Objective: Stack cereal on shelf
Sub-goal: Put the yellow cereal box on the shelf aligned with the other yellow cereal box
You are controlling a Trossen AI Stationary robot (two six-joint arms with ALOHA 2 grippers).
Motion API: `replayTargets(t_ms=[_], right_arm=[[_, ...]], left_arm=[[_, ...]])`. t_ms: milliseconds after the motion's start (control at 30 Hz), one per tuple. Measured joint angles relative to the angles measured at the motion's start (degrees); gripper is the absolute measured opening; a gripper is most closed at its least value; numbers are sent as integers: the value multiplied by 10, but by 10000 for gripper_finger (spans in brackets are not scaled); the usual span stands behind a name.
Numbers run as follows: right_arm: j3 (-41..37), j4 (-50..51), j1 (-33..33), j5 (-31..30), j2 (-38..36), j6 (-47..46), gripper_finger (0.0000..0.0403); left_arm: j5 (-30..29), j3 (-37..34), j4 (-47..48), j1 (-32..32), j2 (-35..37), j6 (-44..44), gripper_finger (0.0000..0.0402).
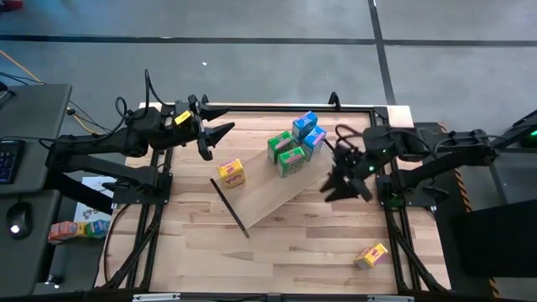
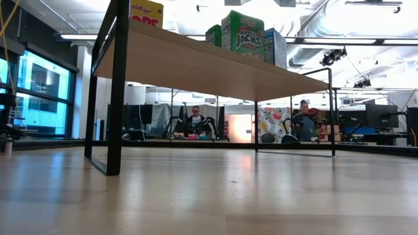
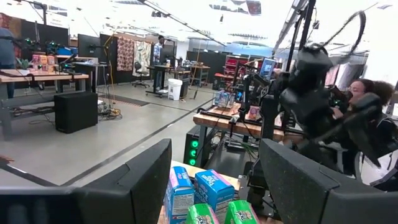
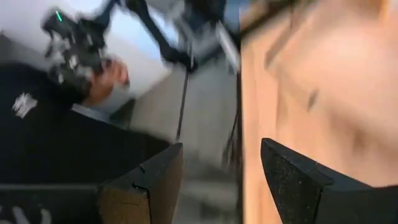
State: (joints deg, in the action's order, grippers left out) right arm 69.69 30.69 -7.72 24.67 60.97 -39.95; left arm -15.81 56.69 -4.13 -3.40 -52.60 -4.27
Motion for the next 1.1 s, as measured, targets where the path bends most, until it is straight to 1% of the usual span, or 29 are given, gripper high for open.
replayTargets(t_ms=[67, 133, 233, 333, 400, 533, 667, 767, 833, 933, 1100], right_arm=[[0, 47, -12, 31, -1, -33, 209], [0, 105, -33, 48, -4, -62, 209], [0, 201, -75, 57, -6, -113, 209], [0, 280, -124, 53, -6, -154, 209], [-2, 302, -161, 30, -6, -177, 209], [-5, 307, -241, -50, -6, -205, 209], [-5, 323, -329, -116, 5, -192, 209], [-5, 335, -389, -149, 24, -175, 209], [-5, 334, -423, -157, 43, -154, 209], [-5, 334, -458, -152, 79, -115, 209], [-5, 336, -492, -159, 142, -24, 209]], left_arm=[[0, 0, 0, 0, 0, 0, 236], [0, 0, 0, 0, 0, 0, 236], [0, 0, 0, 0, 0, 0, 236], [0, 0, 1, 0, 0, 0, 236], [0, 0, 0, 0, 0, 0, 236], [-1, 0, 0, 0, 0, 14, 236], [-1, 0, 0, 0, 0, 24, 236], [-1, 0, 0, 0, 0, 24, 236], [-1, 0, 0, 0, 0, 24, 236], [-1, 0, 0, 0, 0, 24, 236], [-1, 0, 0, 0, 0, 24, 236]])
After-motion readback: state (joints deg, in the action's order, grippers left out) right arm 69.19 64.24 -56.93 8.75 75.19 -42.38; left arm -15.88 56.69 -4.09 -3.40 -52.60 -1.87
